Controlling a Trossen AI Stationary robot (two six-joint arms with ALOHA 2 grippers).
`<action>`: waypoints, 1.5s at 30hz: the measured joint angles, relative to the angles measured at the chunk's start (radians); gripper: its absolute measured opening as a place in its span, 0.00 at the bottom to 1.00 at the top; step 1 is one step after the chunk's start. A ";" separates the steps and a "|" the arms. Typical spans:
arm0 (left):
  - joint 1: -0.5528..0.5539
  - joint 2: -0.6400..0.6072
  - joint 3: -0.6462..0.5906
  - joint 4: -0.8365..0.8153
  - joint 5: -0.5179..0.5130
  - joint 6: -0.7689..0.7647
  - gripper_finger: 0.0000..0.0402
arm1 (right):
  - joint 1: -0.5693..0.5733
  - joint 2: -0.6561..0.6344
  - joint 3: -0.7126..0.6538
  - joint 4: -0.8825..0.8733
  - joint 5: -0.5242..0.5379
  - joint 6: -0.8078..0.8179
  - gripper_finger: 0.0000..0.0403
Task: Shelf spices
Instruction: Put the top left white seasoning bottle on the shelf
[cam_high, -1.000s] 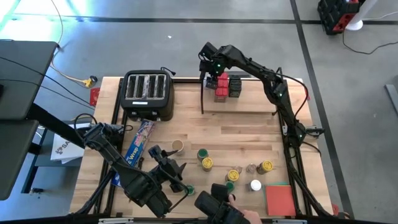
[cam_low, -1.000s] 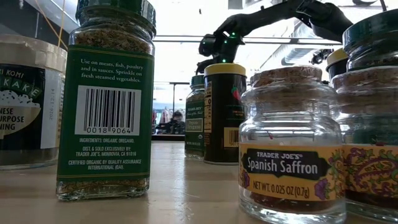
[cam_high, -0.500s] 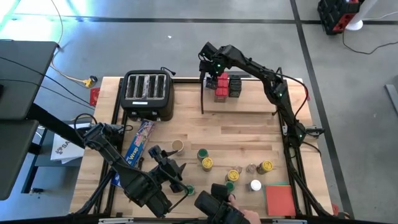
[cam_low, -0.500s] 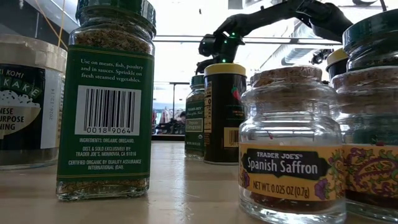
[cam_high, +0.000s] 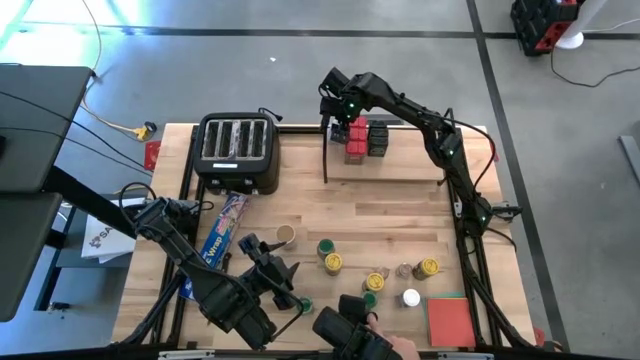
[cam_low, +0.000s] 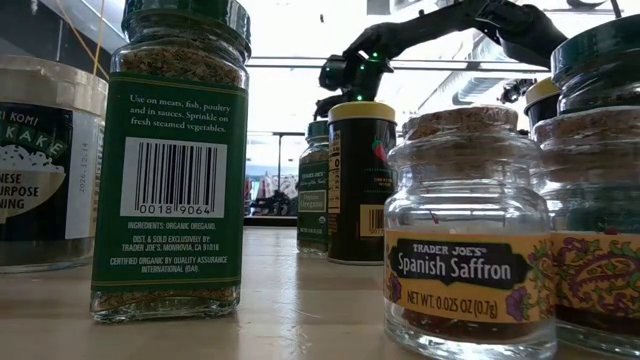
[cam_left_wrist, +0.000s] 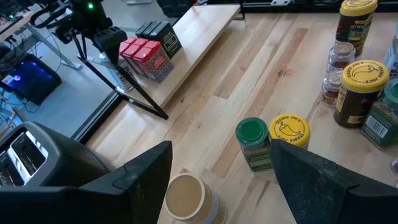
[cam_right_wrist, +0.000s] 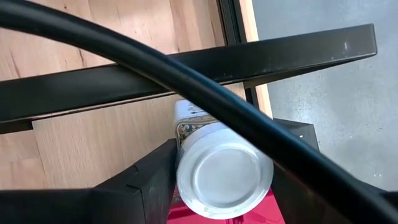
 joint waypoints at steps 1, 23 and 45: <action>0.000 0.000 0.000 0.000 0.000 0.000 0.67 | 0.000 0.000 0.000 0.000 0.000 0.000 0.55; 0.000 0.000 0.000 0.001 0.000 0.000 0.67 | 0.000 0.000 -0.001 -0.001 0.002 -0.020 0.72; -0.002 0.000 0.000 0.050 -0.002 0.028 0.67 | 0.055 -0.229 -0.002 -0.088 -0.035 -0.072 0.75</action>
